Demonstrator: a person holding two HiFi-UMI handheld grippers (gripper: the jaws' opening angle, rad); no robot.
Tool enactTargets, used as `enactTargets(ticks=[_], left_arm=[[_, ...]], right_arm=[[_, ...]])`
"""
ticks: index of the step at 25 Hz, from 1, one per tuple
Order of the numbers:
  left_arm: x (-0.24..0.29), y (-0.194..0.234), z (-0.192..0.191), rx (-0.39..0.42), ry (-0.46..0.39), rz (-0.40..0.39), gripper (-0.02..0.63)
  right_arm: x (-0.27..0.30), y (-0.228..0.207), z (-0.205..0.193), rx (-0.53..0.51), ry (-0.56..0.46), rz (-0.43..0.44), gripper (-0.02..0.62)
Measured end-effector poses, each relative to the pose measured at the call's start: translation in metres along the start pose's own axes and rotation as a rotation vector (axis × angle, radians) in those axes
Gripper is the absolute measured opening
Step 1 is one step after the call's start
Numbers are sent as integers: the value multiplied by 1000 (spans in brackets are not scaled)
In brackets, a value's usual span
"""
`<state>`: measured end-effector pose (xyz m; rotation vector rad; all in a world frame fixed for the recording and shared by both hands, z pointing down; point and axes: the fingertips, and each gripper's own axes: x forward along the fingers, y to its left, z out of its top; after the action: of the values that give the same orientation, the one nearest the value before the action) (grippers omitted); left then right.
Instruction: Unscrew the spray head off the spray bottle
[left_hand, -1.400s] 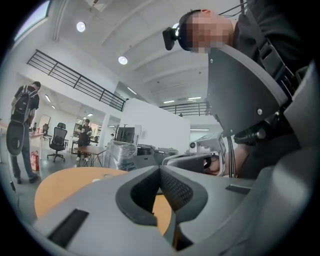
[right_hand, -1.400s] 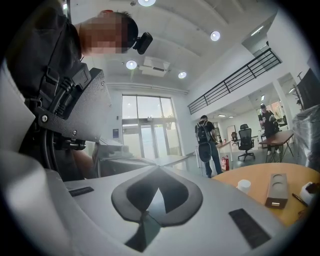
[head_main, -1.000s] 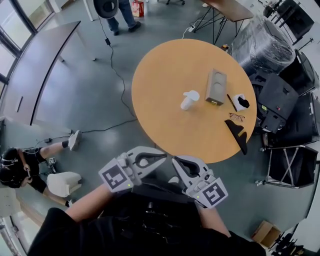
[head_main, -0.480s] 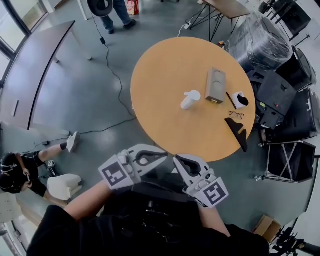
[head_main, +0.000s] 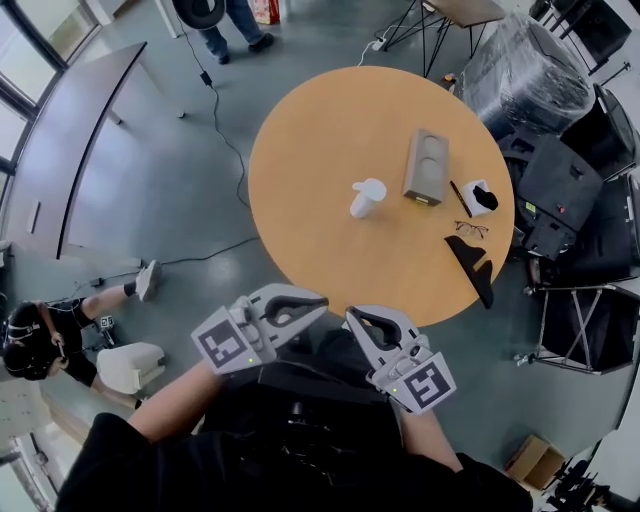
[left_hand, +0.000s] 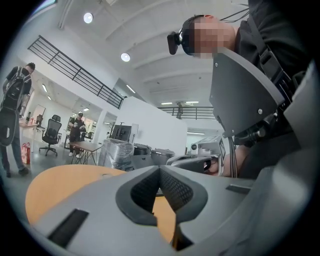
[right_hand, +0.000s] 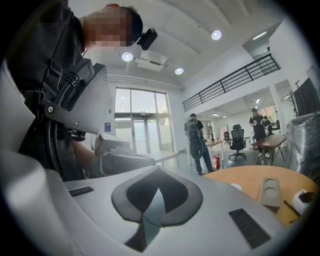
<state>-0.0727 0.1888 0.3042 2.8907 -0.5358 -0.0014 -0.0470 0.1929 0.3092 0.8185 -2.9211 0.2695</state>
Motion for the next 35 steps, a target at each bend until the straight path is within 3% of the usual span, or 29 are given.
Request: enactTargets(ticks=[11,21,26,35], left_arm=[[110,22,1,14,25,112,14],[183,28,-2,30,77,192,14],[195,42,2,51,97,208,14],[164,88,-2,37,89,139,14]], right_arm=[[-52,-106,4,13,-21,93,0],[-88,-172,1,13,-31,161,0],[-84,-188,3,9,-23,184,0],[-27,-187,-5,17,15,134,0]])
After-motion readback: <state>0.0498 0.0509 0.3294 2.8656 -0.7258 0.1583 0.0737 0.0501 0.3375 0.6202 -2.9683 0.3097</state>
